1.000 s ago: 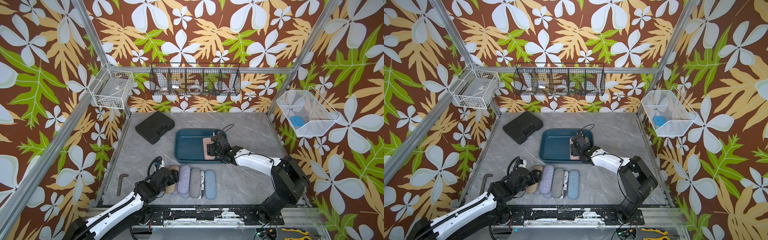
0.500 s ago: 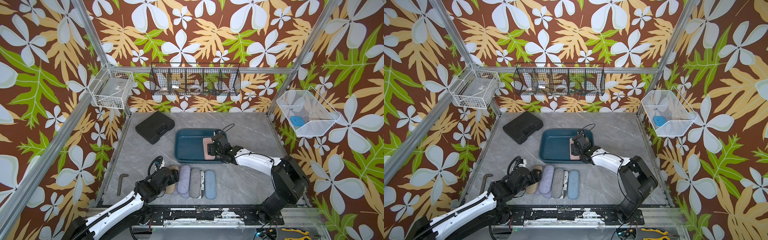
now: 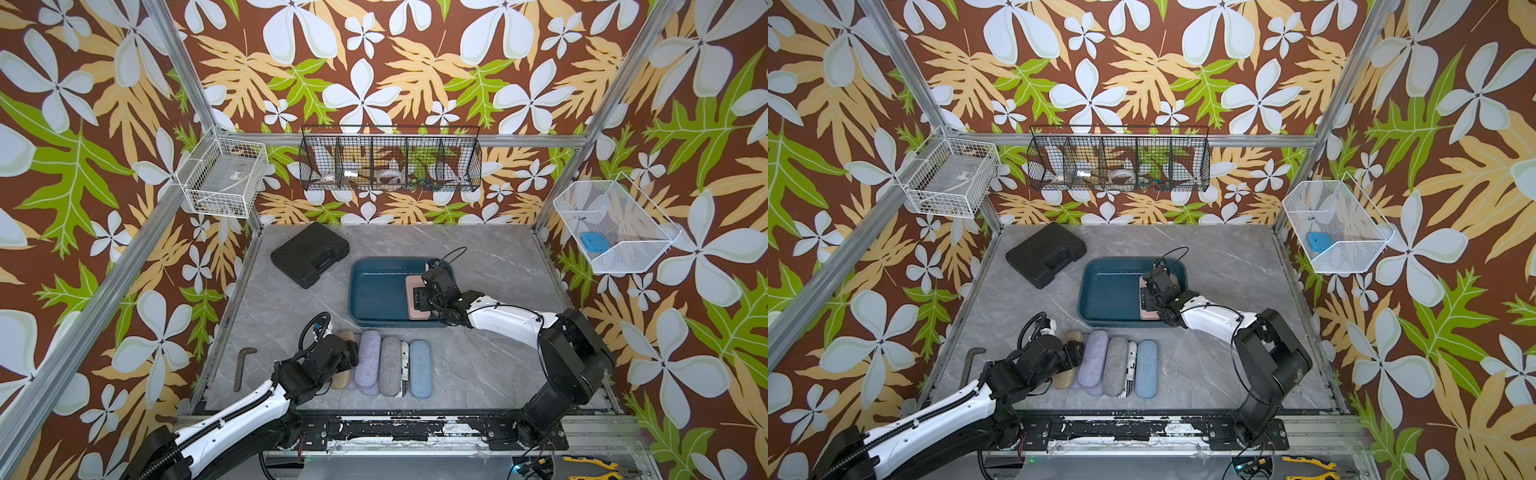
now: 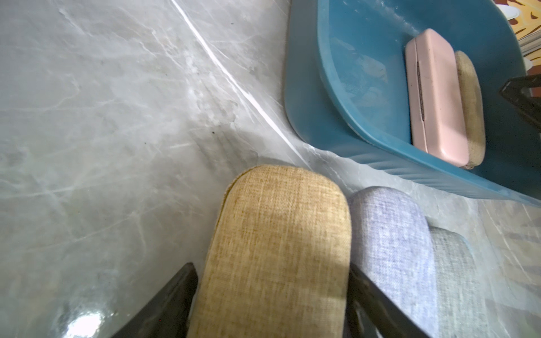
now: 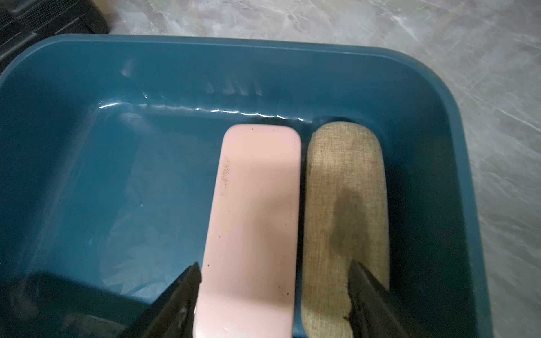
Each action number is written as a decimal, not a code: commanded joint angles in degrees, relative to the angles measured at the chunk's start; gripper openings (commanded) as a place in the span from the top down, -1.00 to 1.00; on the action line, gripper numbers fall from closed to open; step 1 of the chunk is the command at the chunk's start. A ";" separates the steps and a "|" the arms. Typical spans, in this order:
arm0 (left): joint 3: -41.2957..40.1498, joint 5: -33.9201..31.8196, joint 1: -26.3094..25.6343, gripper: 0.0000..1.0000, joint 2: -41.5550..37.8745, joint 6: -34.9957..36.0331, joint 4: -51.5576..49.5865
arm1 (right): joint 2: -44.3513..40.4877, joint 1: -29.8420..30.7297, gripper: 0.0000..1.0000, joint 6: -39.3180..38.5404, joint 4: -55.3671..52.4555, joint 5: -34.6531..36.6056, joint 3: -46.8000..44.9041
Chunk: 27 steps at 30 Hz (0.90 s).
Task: Put the glasses cases into the storage boxes
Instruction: Pick up the glasses case.
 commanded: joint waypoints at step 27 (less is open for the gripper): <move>16.32 -11.37 -0.50 -0.26 -1.83 0.26 -10.63 | -4.72 -0.06 -0.57 -0.46 -2.24 1.78 0.45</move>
